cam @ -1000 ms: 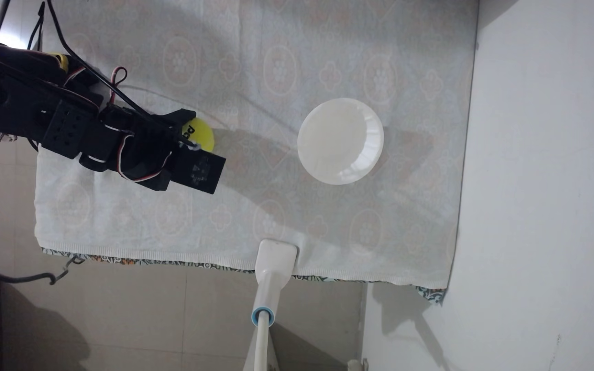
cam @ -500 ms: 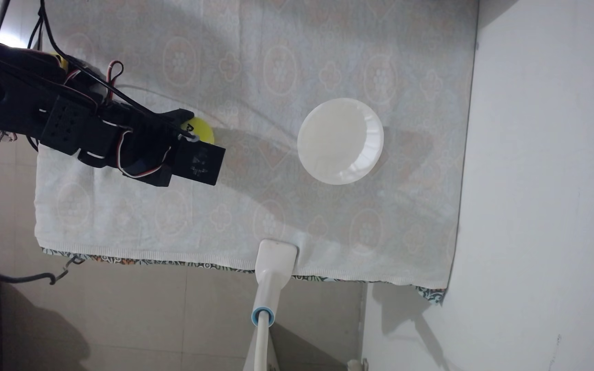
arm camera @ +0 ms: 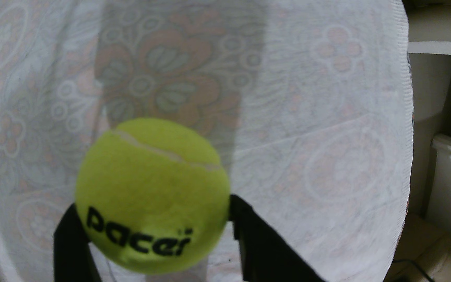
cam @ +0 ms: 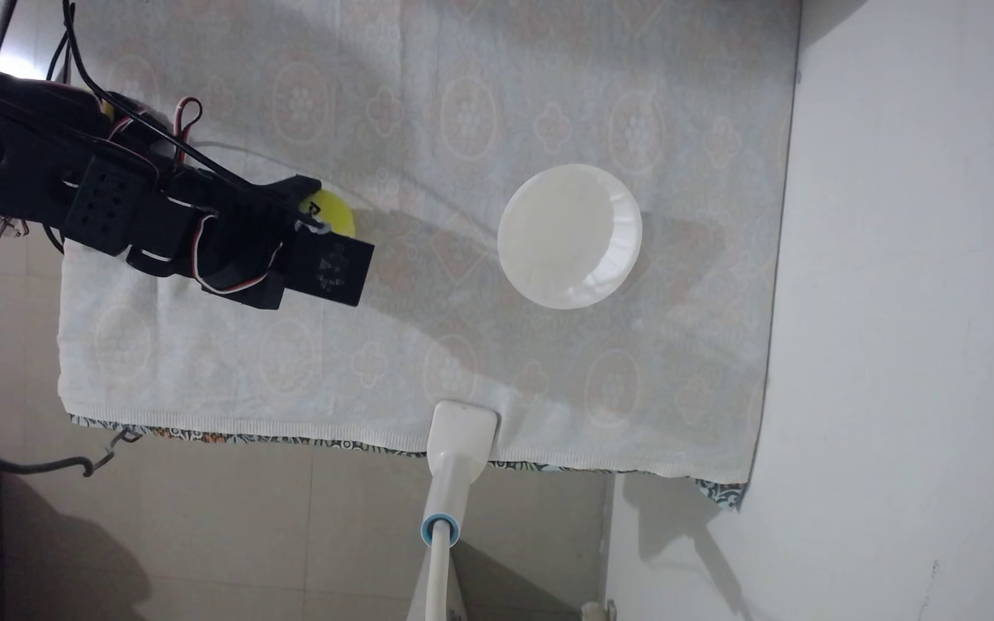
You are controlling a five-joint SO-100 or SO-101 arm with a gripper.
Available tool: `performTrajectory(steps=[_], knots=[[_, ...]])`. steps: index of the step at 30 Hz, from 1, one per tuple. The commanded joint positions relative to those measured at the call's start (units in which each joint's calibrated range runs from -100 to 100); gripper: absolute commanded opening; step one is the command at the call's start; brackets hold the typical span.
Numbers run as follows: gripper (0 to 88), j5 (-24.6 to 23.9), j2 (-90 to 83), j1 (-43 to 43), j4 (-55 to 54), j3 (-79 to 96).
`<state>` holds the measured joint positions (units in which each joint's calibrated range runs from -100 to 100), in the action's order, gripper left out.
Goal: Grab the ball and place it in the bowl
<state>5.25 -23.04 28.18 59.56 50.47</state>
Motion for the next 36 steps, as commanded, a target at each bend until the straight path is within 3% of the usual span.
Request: performTrajectory(steps=[1, 18, 29, 33, 36], knots=[[38.0, -0.3, -5.5, -1.6, 2.9, -0.1], [37.7, 0.3, -9.0, -2.3, 4.0, 5.0], [36.6, -0.2, -2.8, -3.3, -2.3, 3.4], [29.9, 0.1, -1.6, -2.7, -3.3, 2.5], [19.5, 0.4, -1.0, -3.1, -5.5, 2.6]])
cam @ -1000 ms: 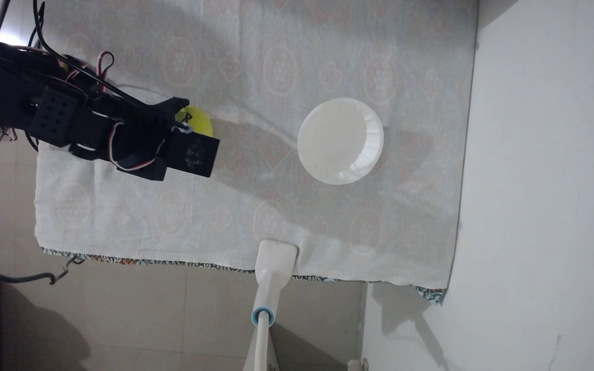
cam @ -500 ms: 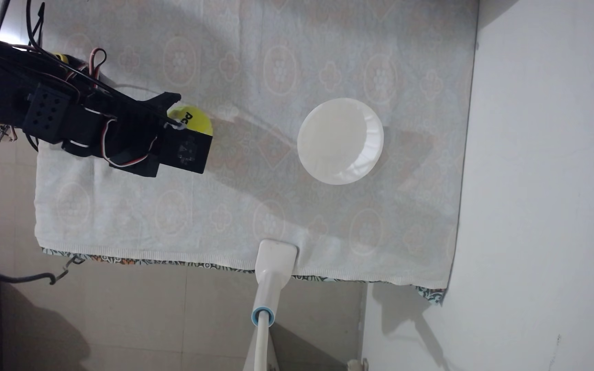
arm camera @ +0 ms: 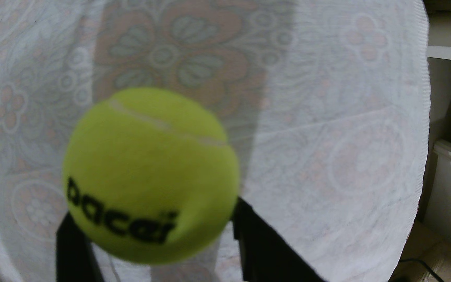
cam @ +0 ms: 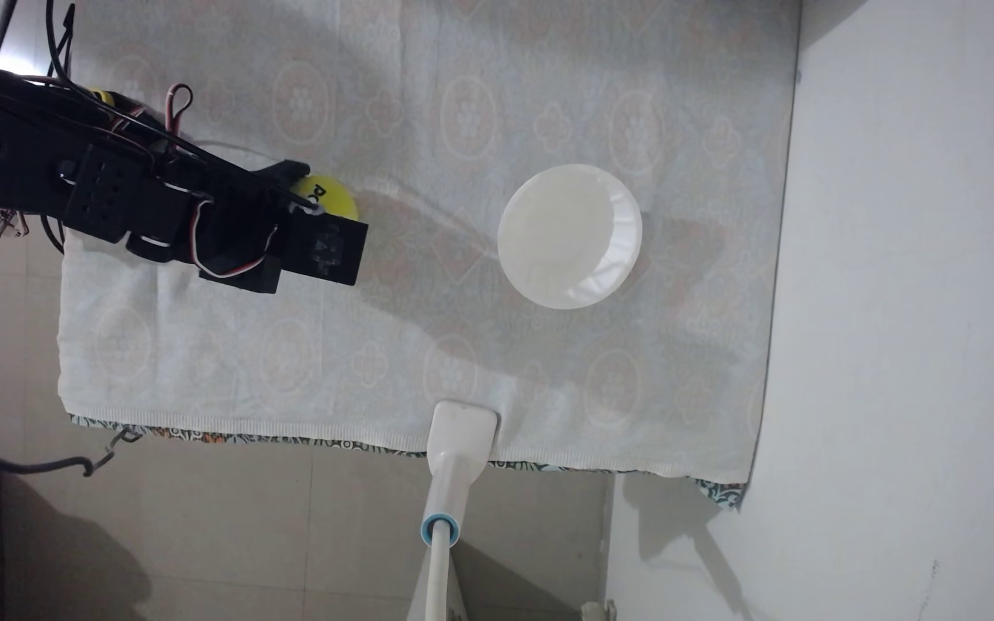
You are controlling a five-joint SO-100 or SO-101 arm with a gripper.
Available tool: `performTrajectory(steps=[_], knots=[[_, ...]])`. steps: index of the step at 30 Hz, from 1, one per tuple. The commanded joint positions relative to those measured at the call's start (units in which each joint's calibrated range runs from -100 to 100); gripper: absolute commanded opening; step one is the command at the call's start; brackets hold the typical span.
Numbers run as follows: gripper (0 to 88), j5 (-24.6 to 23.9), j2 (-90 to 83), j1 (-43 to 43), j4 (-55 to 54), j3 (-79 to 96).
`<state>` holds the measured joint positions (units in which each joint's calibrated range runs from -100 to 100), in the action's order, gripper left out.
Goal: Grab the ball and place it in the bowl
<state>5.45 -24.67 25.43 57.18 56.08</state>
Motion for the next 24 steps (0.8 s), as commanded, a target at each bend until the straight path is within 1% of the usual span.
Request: performTrajectory(steps=[1, 3, 7, 11, 18, 24], knots=[[17.0, 0.4, 0.9, -0.5, -3.6, -3.0], [12.2, 0.6, 1.1, -1.0, -3.9, -3.1], [8.3, 1.0, 0.2, -1.0, -3.9, -2.7], [11.3, 0.9, -0.9, -1.1, -3.9, -1.7], [22.1, 1.0, -2.3, -1.3, -3.8, -0.6], [22.8, 1.2, -3.6, -1.8, -3.1, 0.0]])
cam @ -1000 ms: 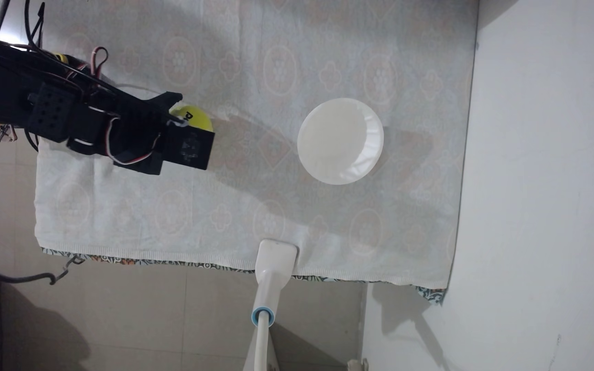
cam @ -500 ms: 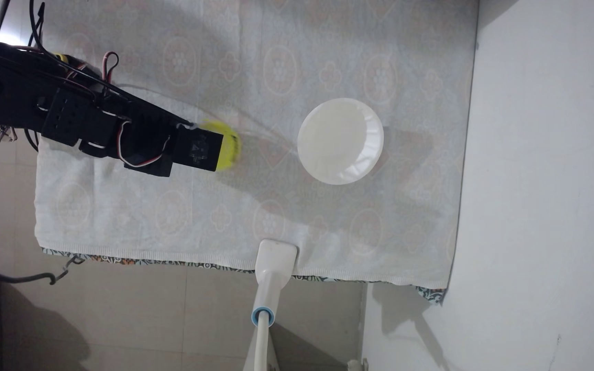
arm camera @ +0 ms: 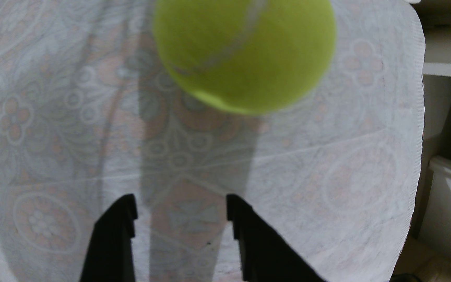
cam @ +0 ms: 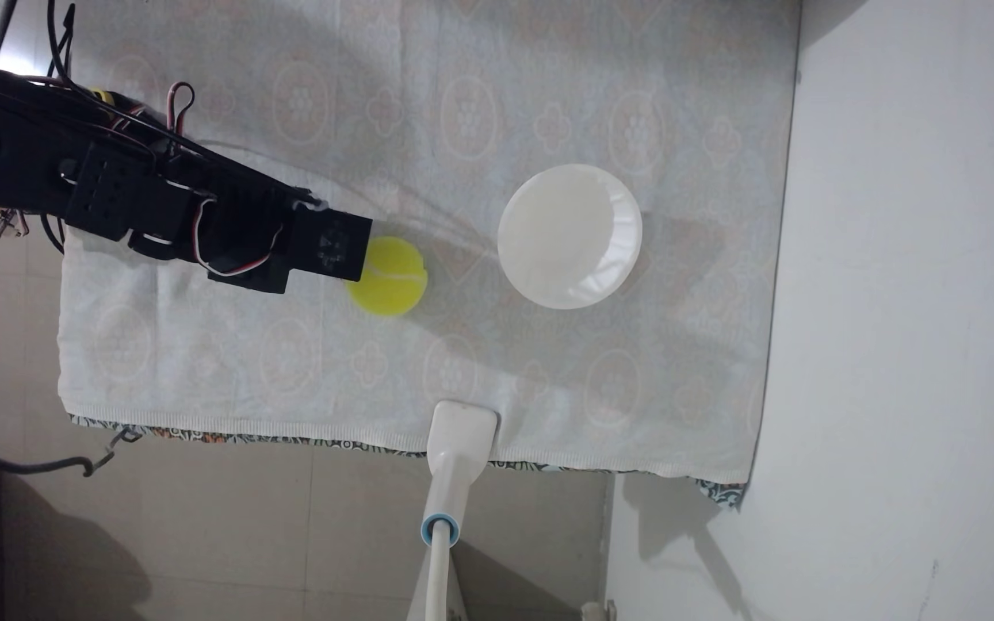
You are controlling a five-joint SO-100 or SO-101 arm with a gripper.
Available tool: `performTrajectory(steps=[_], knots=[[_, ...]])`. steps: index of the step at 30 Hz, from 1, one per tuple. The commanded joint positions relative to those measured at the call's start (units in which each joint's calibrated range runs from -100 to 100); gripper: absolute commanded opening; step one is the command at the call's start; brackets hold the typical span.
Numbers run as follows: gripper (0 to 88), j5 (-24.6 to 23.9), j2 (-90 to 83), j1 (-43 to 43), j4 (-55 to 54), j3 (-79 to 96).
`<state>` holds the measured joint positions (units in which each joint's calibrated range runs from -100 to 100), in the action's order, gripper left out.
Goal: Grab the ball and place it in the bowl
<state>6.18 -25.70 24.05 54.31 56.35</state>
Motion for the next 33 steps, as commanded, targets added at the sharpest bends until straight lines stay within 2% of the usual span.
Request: performTrajectory(steps=[1, 4, 7, 10, 17, 22, 33], knots=[[22.8, 0.5, -2.6, -0.4, -0.2, -0.2], [24.4, 0.5, -3.0, -0.3, -0.2, -0.1], [33.0, -0.7, -3.7, 0.6, -0.2, 0.0], [38.0, -0.9, -5.4, 1.8, 1.2, -0.3], [41.7, -0.7, -8.5, 3.5, 5.7, -4.2], [50.3, -1.0, -9.3, 7.1, 7.1, -7.1], [50.7, 1.3, 0.3, 13.8, 3.9, -17.0]])
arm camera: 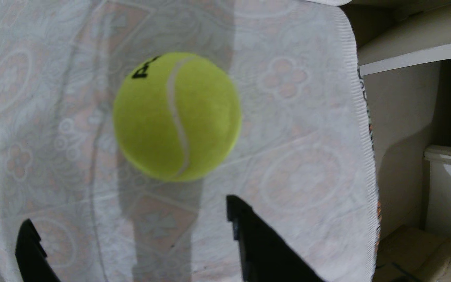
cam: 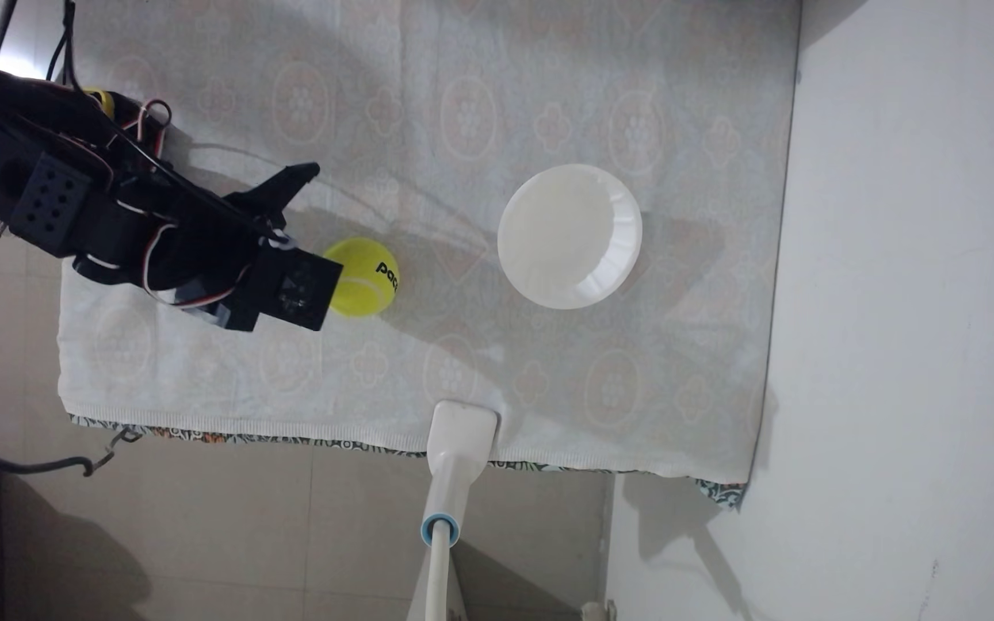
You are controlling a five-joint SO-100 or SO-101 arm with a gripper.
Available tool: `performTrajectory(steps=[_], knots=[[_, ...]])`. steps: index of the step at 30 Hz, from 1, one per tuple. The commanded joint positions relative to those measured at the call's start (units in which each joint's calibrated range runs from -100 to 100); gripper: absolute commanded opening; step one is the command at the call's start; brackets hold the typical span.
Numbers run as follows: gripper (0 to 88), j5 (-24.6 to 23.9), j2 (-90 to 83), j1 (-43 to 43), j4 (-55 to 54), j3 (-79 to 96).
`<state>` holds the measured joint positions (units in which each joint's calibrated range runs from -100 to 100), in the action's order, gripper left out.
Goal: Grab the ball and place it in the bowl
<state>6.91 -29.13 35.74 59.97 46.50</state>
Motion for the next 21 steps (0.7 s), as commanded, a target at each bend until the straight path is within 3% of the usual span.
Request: performTrajectory(steps=[1, 21], knots=[[50.5, 0.4, 5.3, 2.5, -2.1, -8.5], [49.2, -6.3, 26.0, 6.7, -2.8, -29.8]])
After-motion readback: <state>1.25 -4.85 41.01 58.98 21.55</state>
